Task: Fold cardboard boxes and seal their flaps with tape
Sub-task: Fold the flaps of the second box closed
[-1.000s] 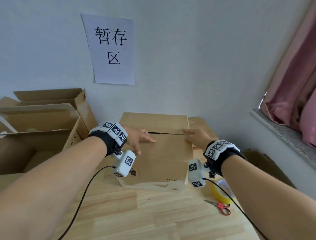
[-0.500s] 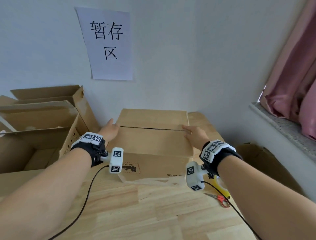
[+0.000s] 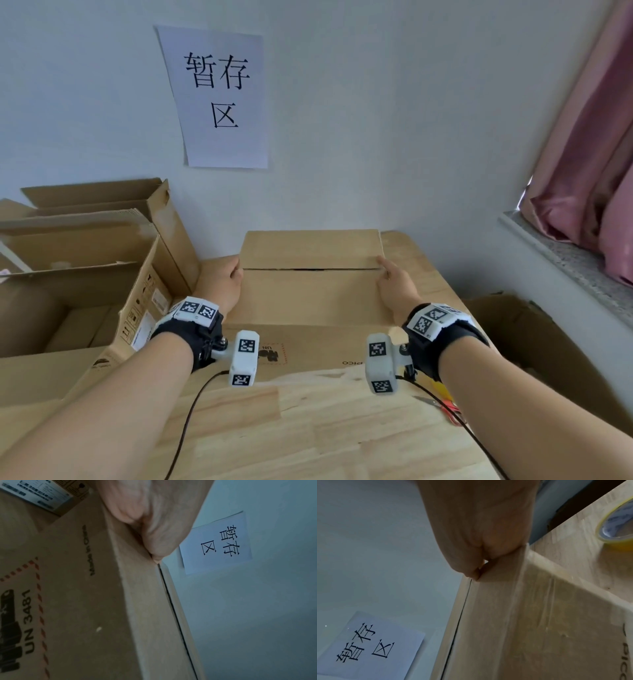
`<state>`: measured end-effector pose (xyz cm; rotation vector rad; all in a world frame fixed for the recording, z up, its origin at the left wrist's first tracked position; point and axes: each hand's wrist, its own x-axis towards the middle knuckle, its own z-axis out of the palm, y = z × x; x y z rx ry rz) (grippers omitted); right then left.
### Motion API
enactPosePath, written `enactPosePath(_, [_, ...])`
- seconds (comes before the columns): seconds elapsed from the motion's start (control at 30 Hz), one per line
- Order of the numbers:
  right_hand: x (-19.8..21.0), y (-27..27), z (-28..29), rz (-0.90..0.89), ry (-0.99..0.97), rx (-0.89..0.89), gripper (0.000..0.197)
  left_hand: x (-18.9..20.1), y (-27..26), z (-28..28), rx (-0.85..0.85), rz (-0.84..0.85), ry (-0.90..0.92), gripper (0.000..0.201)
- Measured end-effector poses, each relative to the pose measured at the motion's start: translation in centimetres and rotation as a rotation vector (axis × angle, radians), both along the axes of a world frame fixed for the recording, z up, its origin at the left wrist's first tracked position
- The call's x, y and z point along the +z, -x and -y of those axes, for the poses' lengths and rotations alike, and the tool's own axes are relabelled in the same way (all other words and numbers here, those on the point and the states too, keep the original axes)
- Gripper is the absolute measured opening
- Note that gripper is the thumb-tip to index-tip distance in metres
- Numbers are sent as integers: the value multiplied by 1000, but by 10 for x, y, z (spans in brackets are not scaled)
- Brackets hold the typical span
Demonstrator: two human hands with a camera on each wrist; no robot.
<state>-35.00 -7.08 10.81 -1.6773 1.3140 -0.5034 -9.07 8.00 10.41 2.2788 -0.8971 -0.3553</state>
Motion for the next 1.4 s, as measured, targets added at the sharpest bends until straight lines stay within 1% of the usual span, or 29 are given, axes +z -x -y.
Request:
enactPosePath(0.1, [1, 6, 0, 10, 14, -31, 50, -4, 4, -2, 7, 4, 4, 26])
enactPosePath(0.23, [10, 10, 9, 3, 21, -26, 49, 0, 7, 3, 40, -11, 12, 37])
enactPosePath(0.3, [12, 10, 12, -10, 27, -20, 48, 6, 12, 7, 78, -37, 0, 40])
enactPosePath(0.37, [10, 12, 11, -39, 24, -6, 47, 9, 19, 8, 72, -76, -6, 40])
enactPosePath(0.43, [8, 16, 8, -80, 34, 22, 46, 11, 30, 8, 69, -161, 10, 42])
enactPosePath(0.5, [7, 18, 8, -103, 52, 39, 45, 10, 34, 8, 71, -188, 39, 43])
enactPosePath(0.63, [4, 15, 9, -100, 75, 6, 45, 11, 32, 10, 73, -208, 67, 41])
enactPosePath(0.7, [1, 14, 8, -113, 83, 5, 45, 7, 28, 11, 32, -139, 22, 34])
enactPosePath(0.73, [0, 13, 8, -112, 86, 3, 45, 7, 26, 12, -7, -57, -45, 28])
enactPosePath(0.8, [-2, 11, 9, -101, 89, -4, 44, 12, 21, 12, -73, 69, -165, 22])
enactPosePath(0.83, [-3, 10, 9, -98, 95, -5, 44, 14, 18, 12, -117, 144, -242, 30])
enactPosePath(0.87, [-4, 10, 9, -101, 102, -3, 44, 14, 15, 13, -171, 225, -334, 43])
enactPosePath(0.9, [-5, 10, 8, -106, 106, 1, 44, 15, 16, 14, -229, 297, -421, 50])
enactPosePath(0.93, [-6, 10, 8, -112, 110, 2, 43, 15, 21, 17, -279, 326, -495, 51])
enactPosePath(0.97, [-7, 11, 7, -115, 111, 1, 43, 18, 27, 18, -311, 308, -548, 52])
enactPosePath(1.0, [-7, 11, 7, -113, 111, -3, 43, 20, 33, 19, -316, 249, -574, 54])
enactPosePath(1.03, [-7, 11, 8, -109, 111, -9, 43, 19, 35, 21, -315, 188, -570, 56])
enactPosePath(1.1, [-7, 12, 8, -102, 112, -16, 44, 17, 37, 21, -301, 141, -527, 58])
enactPosePath(1.27, [-6, 14, 4, -72, 78, -24, 46, 9, 41, 12, -289, 163, -451, 55])
enactPosePath(1.4, [-5, 15, 1, -49, 79, -48, 46, 7, 44, 10, -294, 196, -435, 53])
